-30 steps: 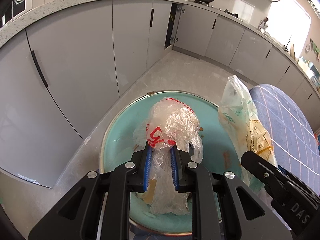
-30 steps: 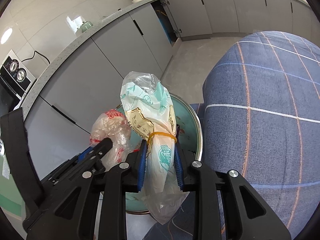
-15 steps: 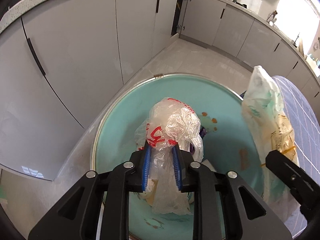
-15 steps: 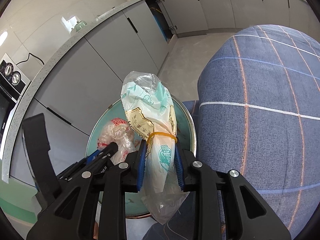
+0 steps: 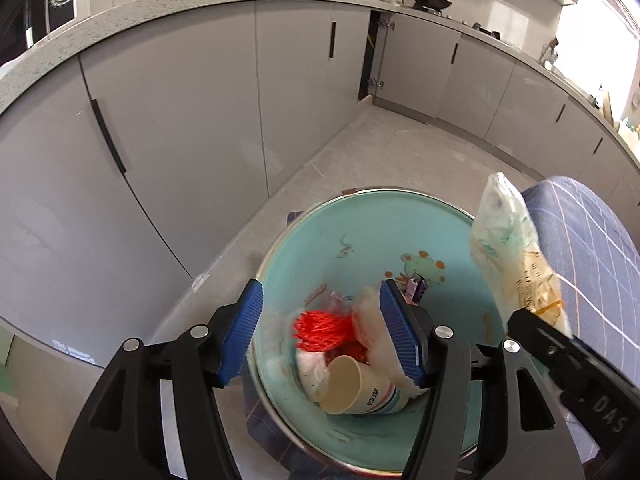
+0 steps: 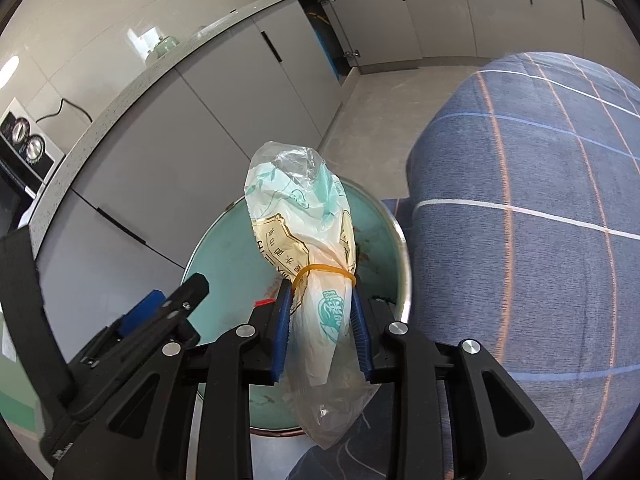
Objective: Collect trash
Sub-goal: 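Open both grippers to drop the bags into the bin, then move both open grippers back from the bin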
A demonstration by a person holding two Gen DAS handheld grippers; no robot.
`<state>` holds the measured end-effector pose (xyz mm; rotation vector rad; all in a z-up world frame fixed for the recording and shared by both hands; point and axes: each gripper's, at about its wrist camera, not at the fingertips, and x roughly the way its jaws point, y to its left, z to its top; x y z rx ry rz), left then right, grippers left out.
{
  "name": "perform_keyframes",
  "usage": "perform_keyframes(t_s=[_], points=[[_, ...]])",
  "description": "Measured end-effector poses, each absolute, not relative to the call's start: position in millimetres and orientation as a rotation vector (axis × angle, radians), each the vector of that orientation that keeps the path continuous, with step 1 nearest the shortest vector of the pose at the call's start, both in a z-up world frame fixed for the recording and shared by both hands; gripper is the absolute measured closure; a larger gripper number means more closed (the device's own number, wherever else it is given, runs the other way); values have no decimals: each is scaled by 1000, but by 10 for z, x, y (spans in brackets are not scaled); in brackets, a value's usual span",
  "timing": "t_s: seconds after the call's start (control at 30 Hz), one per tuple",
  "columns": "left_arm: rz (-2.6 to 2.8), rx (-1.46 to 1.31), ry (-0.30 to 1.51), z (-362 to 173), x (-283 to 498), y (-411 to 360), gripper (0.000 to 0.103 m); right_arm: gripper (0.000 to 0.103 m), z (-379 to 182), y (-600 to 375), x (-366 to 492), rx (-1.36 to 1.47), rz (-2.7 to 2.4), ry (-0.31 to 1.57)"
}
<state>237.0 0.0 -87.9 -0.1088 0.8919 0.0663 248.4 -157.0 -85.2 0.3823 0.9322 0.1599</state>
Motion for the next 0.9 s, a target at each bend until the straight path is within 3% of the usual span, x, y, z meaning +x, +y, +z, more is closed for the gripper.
perform_keyframes(t_s=[0.4,0.43,0.53,0.9], points=[[138,-133,887,-822,2239,241,38,71,-1074,-1265,2683,299,177,982],[139,-132,888,-826,2223,247,38,68,-1098,-1250,2701,291,176,989],[141,-136,888,-822,2214,260,37,45,-1166,-1233,2726,278,170,1006],[120,-151,922,-909,2184,260,33,44,-882,-1468,2379,306,140,906]])
